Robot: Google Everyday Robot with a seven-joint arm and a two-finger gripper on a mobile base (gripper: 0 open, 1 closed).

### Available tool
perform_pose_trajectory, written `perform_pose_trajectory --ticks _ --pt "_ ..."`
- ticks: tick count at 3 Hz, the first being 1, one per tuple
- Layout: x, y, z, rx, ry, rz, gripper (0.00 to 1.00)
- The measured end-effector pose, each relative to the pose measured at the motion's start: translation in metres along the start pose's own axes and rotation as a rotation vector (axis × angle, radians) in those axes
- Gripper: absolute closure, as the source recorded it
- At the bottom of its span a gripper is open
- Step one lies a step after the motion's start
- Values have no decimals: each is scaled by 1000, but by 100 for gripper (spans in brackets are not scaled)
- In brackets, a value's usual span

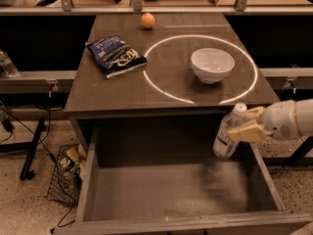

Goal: Pick blue plastic bottle from top drawer and place on counter

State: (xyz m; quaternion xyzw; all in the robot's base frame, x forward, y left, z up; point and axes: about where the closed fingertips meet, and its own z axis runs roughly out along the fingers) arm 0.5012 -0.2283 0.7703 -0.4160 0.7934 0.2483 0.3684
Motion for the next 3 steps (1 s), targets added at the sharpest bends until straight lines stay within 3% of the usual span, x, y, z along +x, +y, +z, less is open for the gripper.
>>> perform_pose_trajectory --ticks 1,2,3 --pt "-94 -22 -72 72 64 -107 100" --pt "-159 -39 -132 122 140 -166 100" --pt "-159 -39 -129 128 123 -169 100"
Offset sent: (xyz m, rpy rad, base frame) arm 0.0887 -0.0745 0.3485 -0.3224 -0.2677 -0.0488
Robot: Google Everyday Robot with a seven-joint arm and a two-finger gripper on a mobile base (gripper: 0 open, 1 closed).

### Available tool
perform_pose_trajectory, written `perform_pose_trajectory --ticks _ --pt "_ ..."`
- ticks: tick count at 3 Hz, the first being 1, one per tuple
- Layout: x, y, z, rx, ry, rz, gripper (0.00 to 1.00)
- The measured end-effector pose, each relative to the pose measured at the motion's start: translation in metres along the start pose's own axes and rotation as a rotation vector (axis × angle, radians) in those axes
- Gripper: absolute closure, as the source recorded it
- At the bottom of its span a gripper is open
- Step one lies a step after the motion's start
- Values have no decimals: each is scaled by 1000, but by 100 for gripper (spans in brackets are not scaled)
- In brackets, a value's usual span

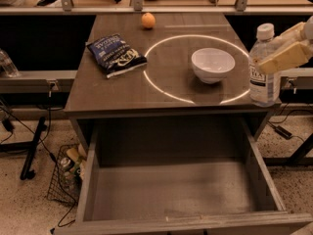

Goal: Pick blue plastic bottle from top drawer and place on counter

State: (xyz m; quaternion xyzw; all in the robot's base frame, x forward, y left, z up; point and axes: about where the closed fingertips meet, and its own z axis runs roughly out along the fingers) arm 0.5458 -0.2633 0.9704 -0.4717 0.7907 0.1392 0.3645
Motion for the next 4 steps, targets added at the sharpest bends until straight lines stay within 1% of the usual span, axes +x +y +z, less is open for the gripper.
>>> perform_pose_trajectory --ticks 1,2,3,4 --pt "-13 -16 8 9 -55 19 100" --pt "-56 -54 -9 90 -158 -21 100" --pt "-88 -90 -18 161 -217 -54 100" --pt "-92 -121 -5 193 -268 -28 100"
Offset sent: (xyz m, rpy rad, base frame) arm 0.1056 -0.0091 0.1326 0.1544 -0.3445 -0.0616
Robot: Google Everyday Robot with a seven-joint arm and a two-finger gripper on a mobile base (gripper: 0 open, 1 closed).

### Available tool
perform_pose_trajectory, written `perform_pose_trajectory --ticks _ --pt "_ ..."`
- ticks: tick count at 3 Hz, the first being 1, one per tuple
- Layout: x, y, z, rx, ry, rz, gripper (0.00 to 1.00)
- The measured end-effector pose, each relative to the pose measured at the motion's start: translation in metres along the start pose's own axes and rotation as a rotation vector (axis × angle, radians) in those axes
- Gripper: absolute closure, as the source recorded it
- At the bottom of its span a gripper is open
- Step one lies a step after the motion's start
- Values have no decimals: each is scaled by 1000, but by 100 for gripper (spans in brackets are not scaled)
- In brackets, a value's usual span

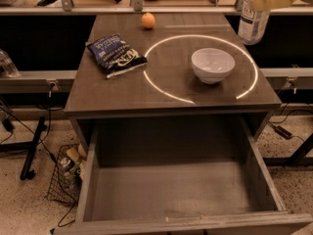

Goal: Pick blue plastic bottle from top drawer and place on counter

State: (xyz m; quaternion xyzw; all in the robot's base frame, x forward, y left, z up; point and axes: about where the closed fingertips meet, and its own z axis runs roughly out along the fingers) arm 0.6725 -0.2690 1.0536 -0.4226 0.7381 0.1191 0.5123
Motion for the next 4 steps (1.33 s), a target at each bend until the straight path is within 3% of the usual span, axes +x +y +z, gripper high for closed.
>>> perform_pose_trajectory --ticks 1,2,3,4 --pt "18 -20 22 32 -3 70 100" --pt "45 -31 44 46 19 163 100" --pt "63 -36 55 47 27 217 100" --pt "81 -37 64 24 7 252 83"
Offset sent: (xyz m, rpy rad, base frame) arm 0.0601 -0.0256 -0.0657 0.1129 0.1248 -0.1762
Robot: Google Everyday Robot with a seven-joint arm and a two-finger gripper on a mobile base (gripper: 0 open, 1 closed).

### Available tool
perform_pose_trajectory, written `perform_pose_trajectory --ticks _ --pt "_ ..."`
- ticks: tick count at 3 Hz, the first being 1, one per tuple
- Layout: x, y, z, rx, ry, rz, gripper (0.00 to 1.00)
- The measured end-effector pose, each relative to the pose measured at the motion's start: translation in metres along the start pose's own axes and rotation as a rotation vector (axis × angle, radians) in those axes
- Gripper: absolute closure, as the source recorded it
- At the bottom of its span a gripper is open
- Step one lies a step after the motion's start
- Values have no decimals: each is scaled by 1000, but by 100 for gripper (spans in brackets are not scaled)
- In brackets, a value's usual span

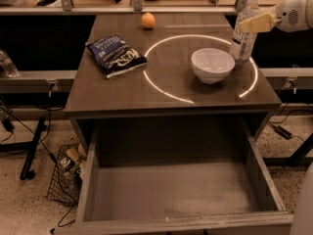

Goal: Pick blue plastic bottle from top drawer and place on counter

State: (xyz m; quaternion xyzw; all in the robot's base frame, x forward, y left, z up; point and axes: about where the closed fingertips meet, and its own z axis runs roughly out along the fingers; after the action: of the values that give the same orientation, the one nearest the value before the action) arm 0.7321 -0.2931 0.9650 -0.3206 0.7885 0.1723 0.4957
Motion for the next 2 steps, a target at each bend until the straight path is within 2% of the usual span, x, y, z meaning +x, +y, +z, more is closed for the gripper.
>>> perform_pose_trajectory --ticks 2 --pt "27 -10 -1 -27 -35 39 36"
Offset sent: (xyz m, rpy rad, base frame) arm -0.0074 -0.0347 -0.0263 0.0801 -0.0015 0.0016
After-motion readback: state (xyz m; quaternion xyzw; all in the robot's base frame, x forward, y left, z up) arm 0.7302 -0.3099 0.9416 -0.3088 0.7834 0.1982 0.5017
